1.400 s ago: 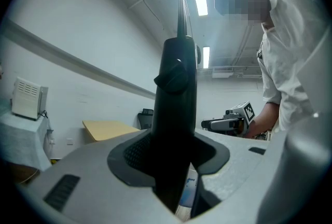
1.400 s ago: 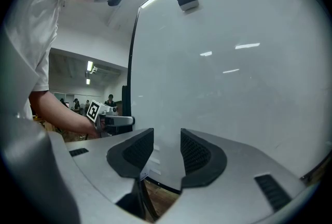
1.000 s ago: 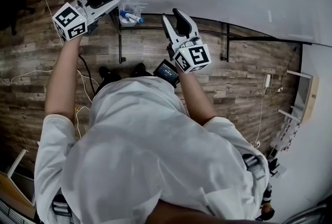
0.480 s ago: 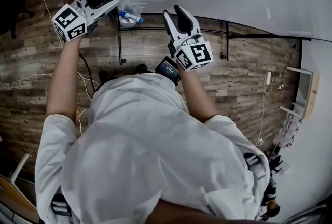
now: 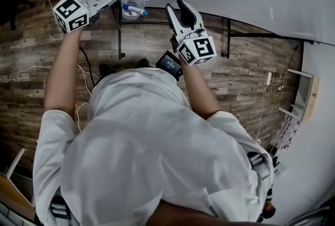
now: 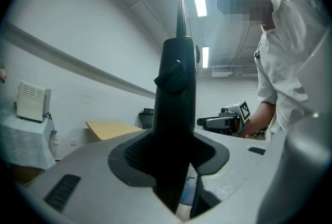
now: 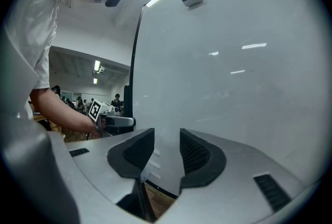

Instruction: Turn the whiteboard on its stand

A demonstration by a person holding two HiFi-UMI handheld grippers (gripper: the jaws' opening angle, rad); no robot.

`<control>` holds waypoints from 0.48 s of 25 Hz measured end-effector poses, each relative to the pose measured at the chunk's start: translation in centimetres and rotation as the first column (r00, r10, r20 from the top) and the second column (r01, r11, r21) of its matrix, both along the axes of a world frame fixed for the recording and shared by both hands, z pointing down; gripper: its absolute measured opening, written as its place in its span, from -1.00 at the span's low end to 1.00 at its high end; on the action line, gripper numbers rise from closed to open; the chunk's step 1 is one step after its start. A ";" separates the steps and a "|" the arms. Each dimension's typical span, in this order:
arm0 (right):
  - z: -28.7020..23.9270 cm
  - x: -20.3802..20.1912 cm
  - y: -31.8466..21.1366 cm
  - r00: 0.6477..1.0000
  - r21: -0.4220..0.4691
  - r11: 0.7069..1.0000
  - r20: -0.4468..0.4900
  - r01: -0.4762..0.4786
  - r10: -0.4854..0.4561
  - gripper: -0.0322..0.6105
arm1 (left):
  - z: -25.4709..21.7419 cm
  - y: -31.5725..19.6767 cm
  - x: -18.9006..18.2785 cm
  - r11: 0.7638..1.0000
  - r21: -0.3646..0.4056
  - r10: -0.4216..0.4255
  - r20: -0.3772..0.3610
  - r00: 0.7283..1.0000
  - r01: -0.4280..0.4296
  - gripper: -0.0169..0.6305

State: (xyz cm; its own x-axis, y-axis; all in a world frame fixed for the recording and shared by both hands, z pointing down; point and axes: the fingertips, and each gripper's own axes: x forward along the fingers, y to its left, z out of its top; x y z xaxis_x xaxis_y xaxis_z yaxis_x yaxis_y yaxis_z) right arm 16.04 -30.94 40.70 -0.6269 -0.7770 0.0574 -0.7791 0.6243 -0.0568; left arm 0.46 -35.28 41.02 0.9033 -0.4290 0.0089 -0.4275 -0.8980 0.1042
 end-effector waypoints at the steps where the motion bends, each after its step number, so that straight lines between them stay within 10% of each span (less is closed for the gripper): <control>1: 0.0 -0.1 0.0 1.000 0.000 1.000 -0.003 0.006 -0.006 -0.44 | 0.0 0.0 0.0 1.000 -0.001 0.001 0.003 1.000 -0.001 -0.38; 12: 0.2 -0.3 0.1 1.000 -0.006 1.000 -0.009 0.030 -0.030 -0.45 | 0.2 -0.1 -0.1 1.000 -0.015 -0.009 0.007 1.000 0.009 -0.38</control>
